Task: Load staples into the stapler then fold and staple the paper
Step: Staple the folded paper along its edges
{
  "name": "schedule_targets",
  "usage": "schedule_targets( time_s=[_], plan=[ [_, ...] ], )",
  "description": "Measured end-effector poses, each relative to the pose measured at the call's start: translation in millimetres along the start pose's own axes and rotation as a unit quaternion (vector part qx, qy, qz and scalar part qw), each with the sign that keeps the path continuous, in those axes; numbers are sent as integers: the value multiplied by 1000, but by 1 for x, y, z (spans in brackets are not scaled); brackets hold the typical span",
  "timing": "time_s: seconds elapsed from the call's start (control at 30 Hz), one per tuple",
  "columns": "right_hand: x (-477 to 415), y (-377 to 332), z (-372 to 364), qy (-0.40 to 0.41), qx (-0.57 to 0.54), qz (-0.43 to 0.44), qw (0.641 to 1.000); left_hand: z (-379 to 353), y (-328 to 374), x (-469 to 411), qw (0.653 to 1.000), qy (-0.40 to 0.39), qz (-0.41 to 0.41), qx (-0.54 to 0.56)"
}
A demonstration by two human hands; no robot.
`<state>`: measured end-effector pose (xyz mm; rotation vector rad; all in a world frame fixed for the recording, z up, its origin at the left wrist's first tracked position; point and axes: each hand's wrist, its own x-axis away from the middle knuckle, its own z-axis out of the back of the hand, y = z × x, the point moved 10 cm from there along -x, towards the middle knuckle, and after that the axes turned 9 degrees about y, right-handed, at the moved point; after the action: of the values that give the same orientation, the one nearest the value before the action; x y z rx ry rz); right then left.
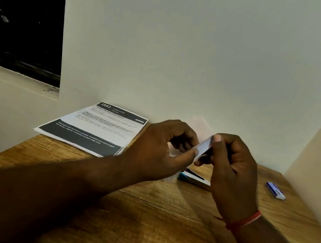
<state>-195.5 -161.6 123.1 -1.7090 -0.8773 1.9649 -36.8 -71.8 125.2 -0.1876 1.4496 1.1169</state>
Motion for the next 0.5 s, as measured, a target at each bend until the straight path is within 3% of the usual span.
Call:
schedule_targets(
  time_s=[0.1,0.2,0.37,0.43,0.5],
  plan=[
    [-3,16,3,19,-84,-87,992,4,-4,-1,999,17,-19,-33],
    [3,27,-10,-4,-200,-184,962,7,-3,-5,996,22,-63,-63],
    [9,44,-16,-15,-222,-262,939,4,9,-3,976,11,-151,-156],
    [7,53,-11,5,-219,-277,935,10,7,-4,974,39,-140,-171],
    [5,58,-7,15,-208,-278,938,18,-6,-6,978,69,-76,-183]
  ],
)
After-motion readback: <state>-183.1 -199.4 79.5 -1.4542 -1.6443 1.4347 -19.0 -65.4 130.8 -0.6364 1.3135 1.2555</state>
